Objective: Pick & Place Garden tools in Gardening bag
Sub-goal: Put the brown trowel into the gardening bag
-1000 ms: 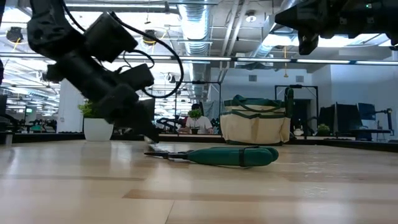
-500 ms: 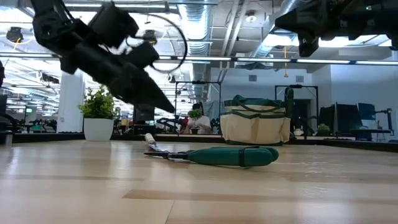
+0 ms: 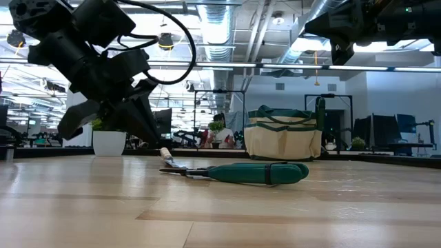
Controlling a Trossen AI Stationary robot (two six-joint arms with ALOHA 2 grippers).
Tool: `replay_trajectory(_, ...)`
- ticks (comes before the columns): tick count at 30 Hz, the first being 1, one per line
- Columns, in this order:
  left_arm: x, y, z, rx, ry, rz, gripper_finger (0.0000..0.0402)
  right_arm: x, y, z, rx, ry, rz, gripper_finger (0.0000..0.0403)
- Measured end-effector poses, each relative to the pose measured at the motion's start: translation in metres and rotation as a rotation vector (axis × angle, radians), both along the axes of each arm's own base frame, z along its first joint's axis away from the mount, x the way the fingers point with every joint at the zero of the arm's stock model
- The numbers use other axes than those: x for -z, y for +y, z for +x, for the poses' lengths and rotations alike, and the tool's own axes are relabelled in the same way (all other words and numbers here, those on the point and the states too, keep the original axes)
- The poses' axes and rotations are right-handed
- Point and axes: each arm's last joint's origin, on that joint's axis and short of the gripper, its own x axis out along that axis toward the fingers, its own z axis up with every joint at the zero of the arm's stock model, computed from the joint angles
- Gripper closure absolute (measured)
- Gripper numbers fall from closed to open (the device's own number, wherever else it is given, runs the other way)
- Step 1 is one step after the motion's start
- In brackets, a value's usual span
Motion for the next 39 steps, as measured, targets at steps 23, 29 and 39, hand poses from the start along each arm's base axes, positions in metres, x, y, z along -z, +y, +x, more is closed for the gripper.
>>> replay_trajectory(23, 0.028, -0.004, 0.007, 0.034, 0.087, 0.224, 0.0241, 0.0, 0.0, 0.0, 0.001, 0.0, 0.0, 0.0403)
replay_trajectory(29, 0.028, 0.007, 0.01, 0.023, 0.085, 0.191, 0.0256, 0.0, 0.0, 0.0, 0.001, -0.003, 0.001, 0.0403)
replay_trajectory(39, 0.027, 0.025, 0.014, 0.027, 0.077, 0.111, 0.027, 0.0, 0.0, 0.0, 0.001, -0.004, 0.001, 0.0403)
